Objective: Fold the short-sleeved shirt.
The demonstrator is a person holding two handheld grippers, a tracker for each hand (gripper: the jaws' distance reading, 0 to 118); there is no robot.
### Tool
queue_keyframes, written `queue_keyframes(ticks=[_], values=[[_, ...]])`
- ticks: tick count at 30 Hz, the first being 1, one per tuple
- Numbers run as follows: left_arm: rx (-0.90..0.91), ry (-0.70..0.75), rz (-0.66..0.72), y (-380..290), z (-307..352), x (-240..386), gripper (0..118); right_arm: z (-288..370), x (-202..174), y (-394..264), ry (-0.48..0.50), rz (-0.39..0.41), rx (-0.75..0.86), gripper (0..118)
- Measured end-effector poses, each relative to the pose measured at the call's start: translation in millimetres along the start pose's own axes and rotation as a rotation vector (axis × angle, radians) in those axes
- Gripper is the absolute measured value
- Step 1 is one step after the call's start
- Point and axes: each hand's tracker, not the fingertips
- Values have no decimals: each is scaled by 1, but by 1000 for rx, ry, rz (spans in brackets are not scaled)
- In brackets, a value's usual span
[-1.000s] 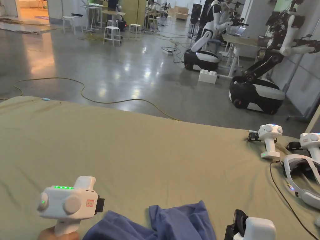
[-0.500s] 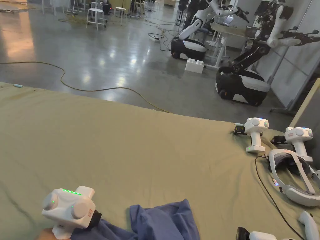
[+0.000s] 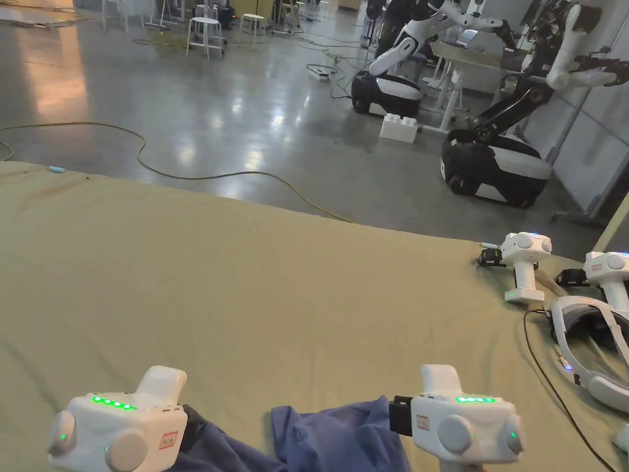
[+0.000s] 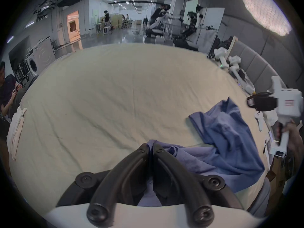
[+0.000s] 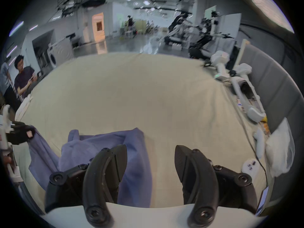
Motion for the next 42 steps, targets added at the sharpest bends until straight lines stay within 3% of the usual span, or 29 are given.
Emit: queue_keyframes(ticks=[4, 6, 8, 9, 11, 12, 17, 20, 33, 42], values=[[15, 7, 6, -8, 15, 5, 5, -44, -9, 4, 27, 3, -116, 65], [12, 2, 14, -12, 17, 5, 5, -61, -8, 2, 44, -15, -169, 59], [6, 6, 26, -15, 17, 4, 5, -73, -5, -4, 40, -32, -201, 31], [4, 3, 30, -16, 18, 3, 5, -75, -3, -5, 43, -37, -203, 23], [2, 7, 34, -16, 19, 2, 5, -64, -2, -8, 26, -59, -145, 19], [2, 7, 34, -16, 19, 2, 5, -59, -1, -9, 25, -47, -140, 4], [14, 19, 23, -9, 25, -2, 5, -12, 4, -13, 0, 3, -3, 3], [49, 28, 19, -1, 41, -3, 5, 29, 12, -10, 12, -13, 85, 2], [377, 118, 42, 74, 184, -51, 5, 220, 71, 15, -165, -44, 457, 2], [464, 185, 42, 136, 247, -71, 5, 283, 100, 44, -248, -97, 566, 2]])
